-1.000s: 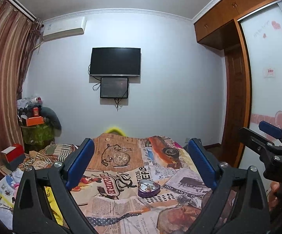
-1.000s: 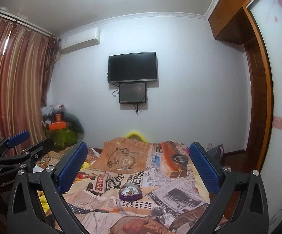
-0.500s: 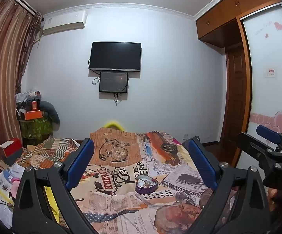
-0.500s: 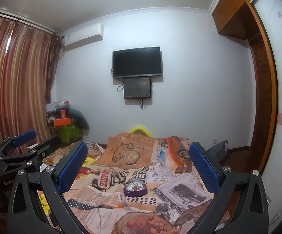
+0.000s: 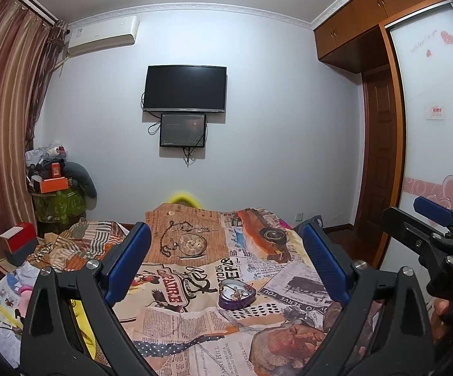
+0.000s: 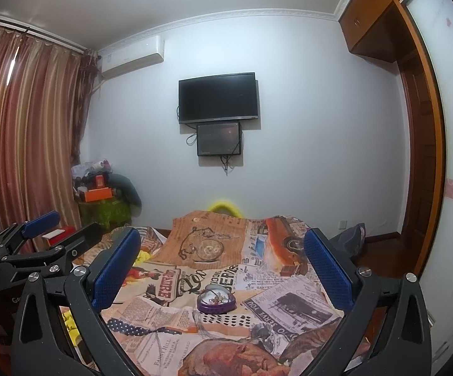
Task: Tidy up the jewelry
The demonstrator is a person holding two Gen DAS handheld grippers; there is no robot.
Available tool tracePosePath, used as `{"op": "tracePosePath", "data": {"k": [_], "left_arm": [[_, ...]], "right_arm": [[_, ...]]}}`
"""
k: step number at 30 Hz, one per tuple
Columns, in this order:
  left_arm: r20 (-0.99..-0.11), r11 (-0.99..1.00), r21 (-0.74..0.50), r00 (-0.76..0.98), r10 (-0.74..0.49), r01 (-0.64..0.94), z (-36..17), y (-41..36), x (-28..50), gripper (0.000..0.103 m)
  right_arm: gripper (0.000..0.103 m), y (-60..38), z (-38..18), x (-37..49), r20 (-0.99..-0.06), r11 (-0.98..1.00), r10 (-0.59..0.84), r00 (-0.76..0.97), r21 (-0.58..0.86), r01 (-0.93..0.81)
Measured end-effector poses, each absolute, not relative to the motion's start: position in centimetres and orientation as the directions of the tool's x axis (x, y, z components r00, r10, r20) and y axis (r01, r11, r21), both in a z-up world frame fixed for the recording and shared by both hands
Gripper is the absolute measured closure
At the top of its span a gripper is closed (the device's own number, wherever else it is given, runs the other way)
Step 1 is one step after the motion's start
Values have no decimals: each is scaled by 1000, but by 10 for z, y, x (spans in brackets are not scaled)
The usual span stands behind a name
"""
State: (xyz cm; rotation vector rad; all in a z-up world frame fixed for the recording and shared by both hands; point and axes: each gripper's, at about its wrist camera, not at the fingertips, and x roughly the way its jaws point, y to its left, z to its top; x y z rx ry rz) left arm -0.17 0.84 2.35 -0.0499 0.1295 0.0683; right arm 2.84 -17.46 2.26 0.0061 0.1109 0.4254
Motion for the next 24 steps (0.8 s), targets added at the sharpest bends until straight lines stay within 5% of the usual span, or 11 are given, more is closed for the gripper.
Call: {"op": "tracePosePath", "data": {"k": [24], "left_arm": [[-130,998,-54,991,29,-36,23,10,-1,5]], "right_arm": [[0,-173,26,28,-104,910,414,904,21,-414]]}}
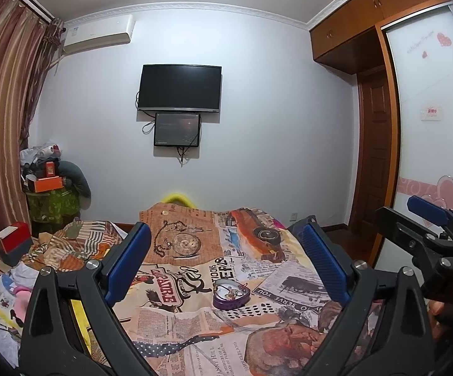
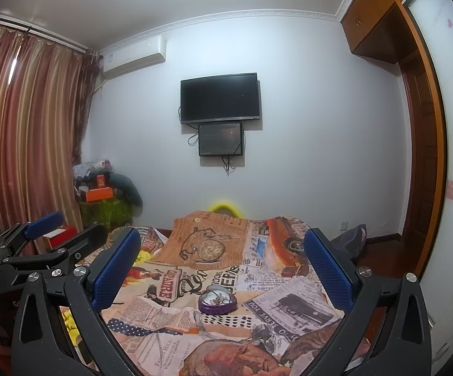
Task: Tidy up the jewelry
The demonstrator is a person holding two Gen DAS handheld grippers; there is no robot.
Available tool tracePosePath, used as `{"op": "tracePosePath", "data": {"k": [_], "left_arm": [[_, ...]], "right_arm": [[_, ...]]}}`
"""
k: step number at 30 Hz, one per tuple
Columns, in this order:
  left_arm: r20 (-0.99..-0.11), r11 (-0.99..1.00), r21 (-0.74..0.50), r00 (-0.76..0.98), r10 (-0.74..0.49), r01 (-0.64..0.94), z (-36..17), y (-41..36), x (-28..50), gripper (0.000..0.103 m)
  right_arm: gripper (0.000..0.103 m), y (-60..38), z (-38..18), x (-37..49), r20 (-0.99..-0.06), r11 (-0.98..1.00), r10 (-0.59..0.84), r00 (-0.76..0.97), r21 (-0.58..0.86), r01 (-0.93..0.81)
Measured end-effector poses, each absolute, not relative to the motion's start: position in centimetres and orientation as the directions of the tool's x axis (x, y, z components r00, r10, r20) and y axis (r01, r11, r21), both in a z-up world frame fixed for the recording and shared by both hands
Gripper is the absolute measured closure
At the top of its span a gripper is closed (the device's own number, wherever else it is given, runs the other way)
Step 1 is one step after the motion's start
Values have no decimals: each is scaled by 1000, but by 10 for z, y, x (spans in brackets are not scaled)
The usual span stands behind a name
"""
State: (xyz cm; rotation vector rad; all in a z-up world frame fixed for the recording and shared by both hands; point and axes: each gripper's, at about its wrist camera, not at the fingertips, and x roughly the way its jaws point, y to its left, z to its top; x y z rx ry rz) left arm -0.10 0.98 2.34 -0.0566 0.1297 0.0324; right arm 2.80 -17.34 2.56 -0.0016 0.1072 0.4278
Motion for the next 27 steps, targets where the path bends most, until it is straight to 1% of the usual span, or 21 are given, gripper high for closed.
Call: {"op": "tracePosePath", "data": {"k": [16,27], "left_arm": [[-152,999,-51,988,10,-18,20,11,3,5],[-160,999,-49,987,10,-18,15,10,11,5]], "right_arm": [[0,-173,25,29,-105,914,406,908,26,-406],[0,-173,21,35,-124,916,400,908,38,-399]]}}
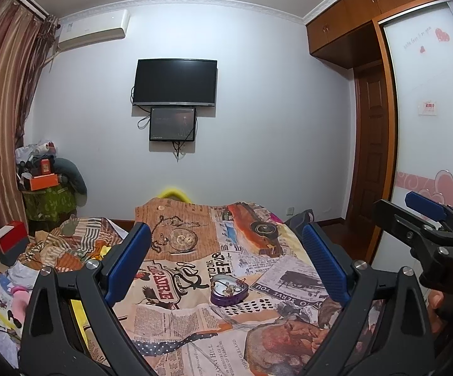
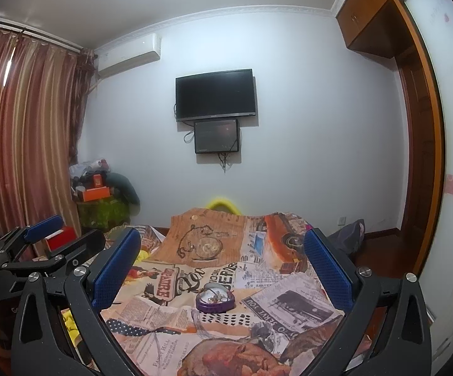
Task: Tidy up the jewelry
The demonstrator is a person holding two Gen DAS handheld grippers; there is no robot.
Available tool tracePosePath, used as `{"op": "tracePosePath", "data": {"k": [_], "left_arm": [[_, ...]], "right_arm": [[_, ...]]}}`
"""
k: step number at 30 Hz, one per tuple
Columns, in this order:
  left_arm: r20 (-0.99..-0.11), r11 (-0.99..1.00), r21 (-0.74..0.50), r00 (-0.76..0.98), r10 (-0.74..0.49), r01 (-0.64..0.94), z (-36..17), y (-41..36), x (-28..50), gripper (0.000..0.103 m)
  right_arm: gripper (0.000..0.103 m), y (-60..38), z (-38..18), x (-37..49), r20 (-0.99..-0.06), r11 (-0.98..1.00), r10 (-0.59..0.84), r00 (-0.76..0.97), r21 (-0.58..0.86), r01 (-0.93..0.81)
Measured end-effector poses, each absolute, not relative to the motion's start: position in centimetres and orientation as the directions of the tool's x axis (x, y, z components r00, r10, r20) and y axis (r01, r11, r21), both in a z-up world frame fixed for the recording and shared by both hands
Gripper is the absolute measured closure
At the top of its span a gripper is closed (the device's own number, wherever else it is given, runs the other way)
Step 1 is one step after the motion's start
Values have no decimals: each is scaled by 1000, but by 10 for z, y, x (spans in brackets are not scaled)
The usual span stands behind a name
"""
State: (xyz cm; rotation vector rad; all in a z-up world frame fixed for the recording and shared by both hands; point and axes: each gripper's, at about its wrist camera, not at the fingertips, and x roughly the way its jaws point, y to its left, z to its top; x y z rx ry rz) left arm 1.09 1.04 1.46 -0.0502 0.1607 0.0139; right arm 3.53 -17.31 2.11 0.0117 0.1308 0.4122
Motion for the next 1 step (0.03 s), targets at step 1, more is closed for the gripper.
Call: {"op": "tracePosePath", "data": {"k": [1], "left_arm": [[-164,999,-50,986,12,-20,14,11,13,5]], "right_arm": [[0,-173,21,37,-127,917,400,908,38,-398]]}}
